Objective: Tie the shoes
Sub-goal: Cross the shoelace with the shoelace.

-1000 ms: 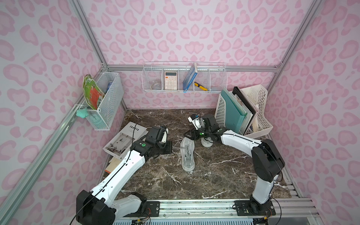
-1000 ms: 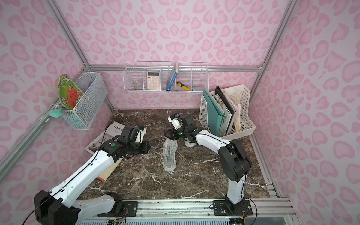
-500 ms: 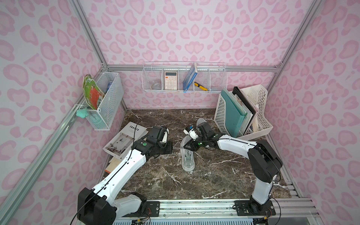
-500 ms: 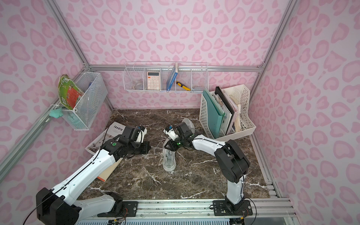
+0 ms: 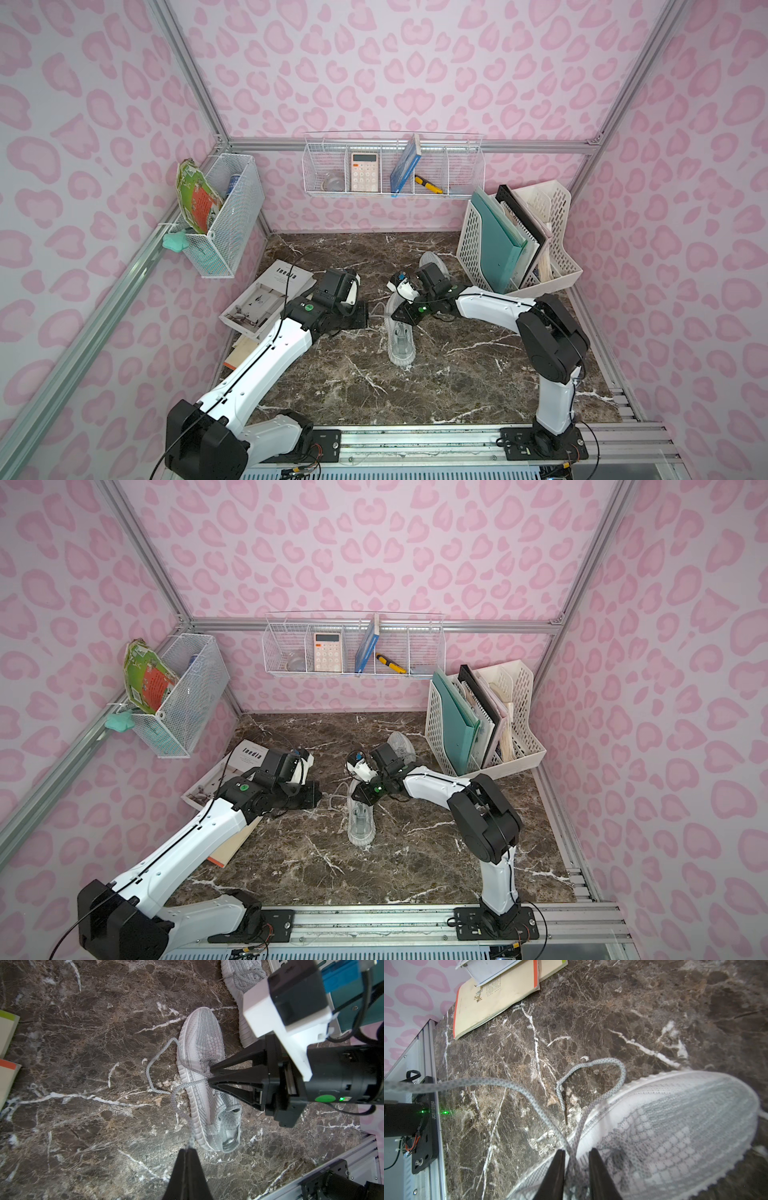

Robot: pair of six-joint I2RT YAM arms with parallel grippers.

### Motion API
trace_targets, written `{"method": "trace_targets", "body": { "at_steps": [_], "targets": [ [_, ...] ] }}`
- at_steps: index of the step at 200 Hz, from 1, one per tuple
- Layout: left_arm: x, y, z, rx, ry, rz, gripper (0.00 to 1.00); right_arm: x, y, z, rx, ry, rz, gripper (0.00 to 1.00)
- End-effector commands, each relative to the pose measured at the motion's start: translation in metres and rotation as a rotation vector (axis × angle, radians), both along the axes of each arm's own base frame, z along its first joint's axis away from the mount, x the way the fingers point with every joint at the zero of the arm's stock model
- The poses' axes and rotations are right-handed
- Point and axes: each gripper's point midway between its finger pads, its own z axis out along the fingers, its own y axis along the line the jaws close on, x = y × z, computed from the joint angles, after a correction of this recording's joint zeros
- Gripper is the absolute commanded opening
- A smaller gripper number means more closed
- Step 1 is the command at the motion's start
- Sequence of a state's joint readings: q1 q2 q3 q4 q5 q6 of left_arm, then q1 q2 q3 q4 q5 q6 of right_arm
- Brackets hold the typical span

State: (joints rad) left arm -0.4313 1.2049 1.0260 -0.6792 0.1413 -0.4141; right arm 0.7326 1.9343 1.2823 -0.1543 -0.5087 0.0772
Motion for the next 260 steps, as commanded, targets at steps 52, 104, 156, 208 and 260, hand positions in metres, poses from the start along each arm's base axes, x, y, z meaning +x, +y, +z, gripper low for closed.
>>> {"method": "trace_targets", "body": {
  "at_steps": [52, 104, 156, 208, 260],
  "targets": [
    [0.000, 0.002, 0.000, 0.013, -0.004, -0.004, 0.00, 0.010, -0.007, 0.014, 0.065, 0.030, -0.039, 0.11],
    [0.002, 0.006, -0.004, 0.038, 0.000, 0.017, 0.00, 0.008, -0.013, 0.024, 0.158, 0.092, -0.040, 0.09],
    [0.004, 0.025, 0.010, 0.107, -0.042, 0.083, 0.00, 0.018, -0.020, 0.022, 0.163, 0.111, -0.096, 0.02],
    [0.028, 0.040, -0.001, 0.241, -0.047, 0.134, 0.00, 0.019, -0.025, 0.022, 0.200, 0.091, -0.109, 0.00],
    [0.085, 0.027, -0.020, 0.334, -0.003, 0.088, 0.00, 0.018, -0.032, 0.028, 0.276, 0.054, -0.142, 0.00]
  ]
}}
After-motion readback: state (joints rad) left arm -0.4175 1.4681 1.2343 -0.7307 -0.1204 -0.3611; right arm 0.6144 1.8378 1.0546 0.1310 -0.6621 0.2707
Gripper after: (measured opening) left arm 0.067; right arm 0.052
